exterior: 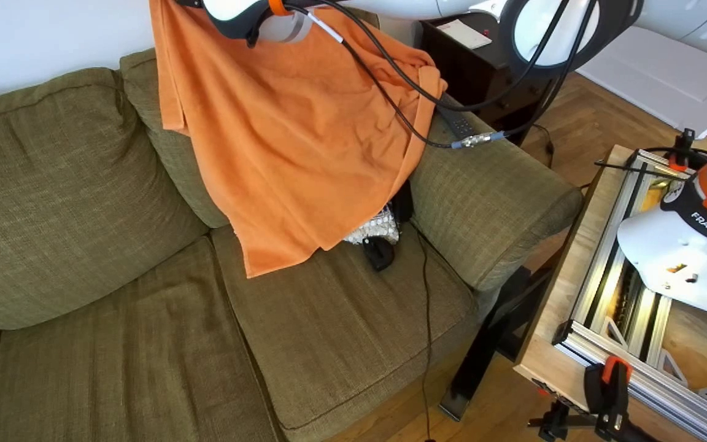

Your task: Use the orange towel to cover the pillow

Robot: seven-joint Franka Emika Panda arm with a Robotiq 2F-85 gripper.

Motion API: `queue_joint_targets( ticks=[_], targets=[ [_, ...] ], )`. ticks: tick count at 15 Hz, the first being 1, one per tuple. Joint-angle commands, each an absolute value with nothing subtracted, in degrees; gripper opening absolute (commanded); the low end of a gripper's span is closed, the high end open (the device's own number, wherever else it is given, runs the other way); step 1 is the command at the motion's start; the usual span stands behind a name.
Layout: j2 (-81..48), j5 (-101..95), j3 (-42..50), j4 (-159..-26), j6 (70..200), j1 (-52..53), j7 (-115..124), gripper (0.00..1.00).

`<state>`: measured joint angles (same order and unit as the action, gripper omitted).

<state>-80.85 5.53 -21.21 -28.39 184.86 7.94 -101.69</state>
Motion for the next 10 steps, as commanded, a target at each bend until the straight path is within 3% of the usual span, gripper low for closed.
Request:
queue_joint_targets(
  ticks=[1, 3, 7, 10],
  targets=[
    [-81.8, 7.3, -11.3, -27.8, 188.6, 8.8, -97.9, 0.9],
    [-78.1, 11.5, -1.6, -35.1, 185.0, 7.2, -93.0, 1.0],
    [-78.3, 14.2, 16.3, -35.1, 173.7, 12.0, -77.3, 1.0],
    [-79.3, 12.3, 14.6, -31.0, 160.9, 13.1, -72.5, 1.0]
  ],
)
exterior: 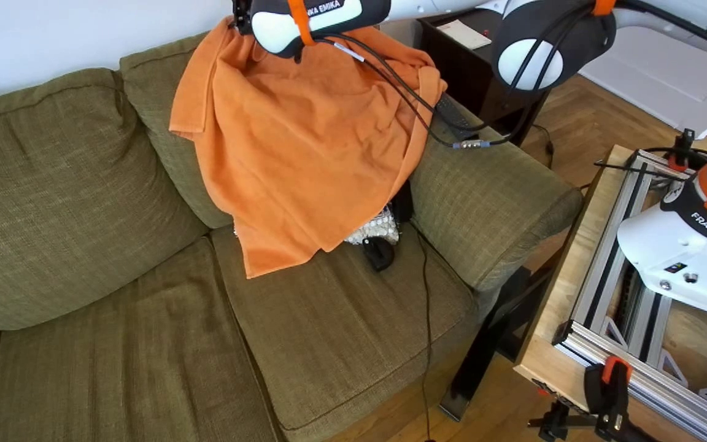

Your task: Use the orange towel to cover the pillow

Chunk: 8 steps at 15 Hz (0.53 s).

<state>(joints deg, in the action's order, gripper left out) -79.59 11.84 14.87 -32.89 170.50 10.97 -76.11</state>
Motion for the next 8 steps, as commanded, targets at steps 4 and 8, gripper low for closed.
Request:
queue_joint_targets(
  ticks=[4, 8],
  targets=[
    [-77.5, 13.0, 10.7, -29.4, 145.7, 14.5, -70.5, 1.0],
    [-73.6, 13.8, 8.2, -29.0, 131.4, 14.6, -66.1, 1.0]
  ],
)
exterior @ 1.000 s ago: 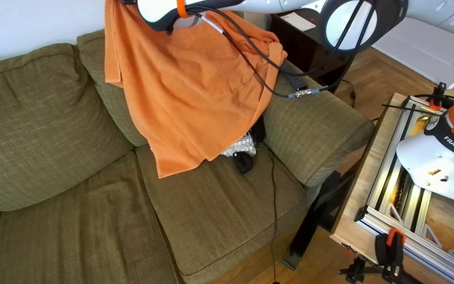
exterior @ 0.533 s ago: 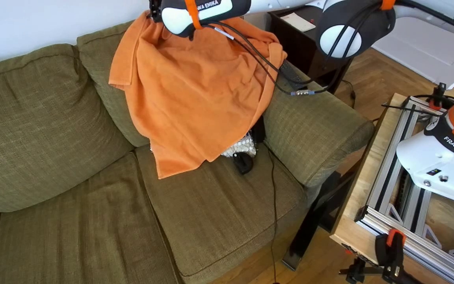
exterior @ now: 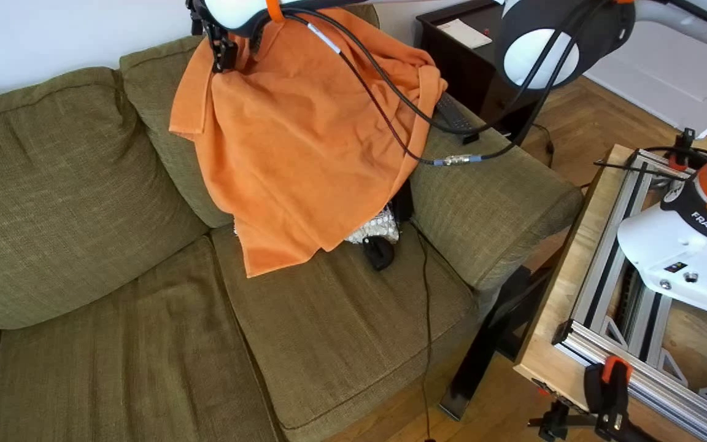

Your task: Use the orange towel to cover the pillow

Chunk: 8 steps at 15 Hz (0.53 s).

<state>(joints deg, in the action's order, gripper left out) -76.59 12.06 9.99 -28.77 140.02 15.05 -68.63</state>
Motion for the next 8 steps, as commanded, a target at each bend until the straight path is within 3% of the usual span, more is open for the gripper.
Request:
queue_joint_targets(
  ticks=[1, 8],
  targets=[
    [-72.4, 14.3, 7.4, -28.8, 128.3, 14.2, -65.0, 1.0],
    [-66.2, 20.3, 3.9, -29.3, 120.0, 7.6, -60.1, 1.0]
  ],
)
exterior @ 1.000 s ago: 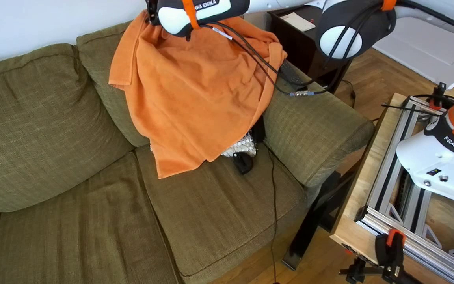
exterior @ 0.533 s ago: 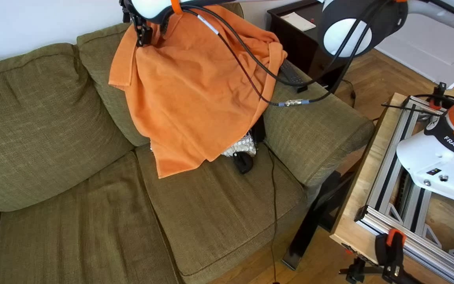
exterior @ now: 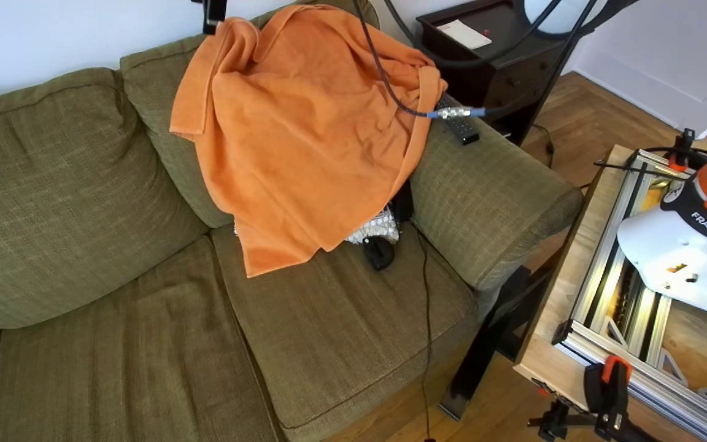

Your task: Use the orange towel to cover the pillow

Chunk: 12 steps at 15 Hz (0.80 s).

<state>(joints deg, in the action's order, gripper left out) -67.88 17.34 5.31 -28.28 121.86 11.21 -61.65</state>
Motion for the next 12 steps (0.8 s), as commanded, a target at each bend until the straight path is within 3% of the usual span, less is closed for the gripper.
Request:
queue_joint_targets(
  ticks=[1, 12],
  targets=[
    [-65.6, 21.1, 3.8, -29.8, 119.8, 6.2, -58.9, 1.0],
    [-60.8, 20.1, 12.1, -39.3, 116.3, 1.4, -35.0, 1.0]
  ],
)
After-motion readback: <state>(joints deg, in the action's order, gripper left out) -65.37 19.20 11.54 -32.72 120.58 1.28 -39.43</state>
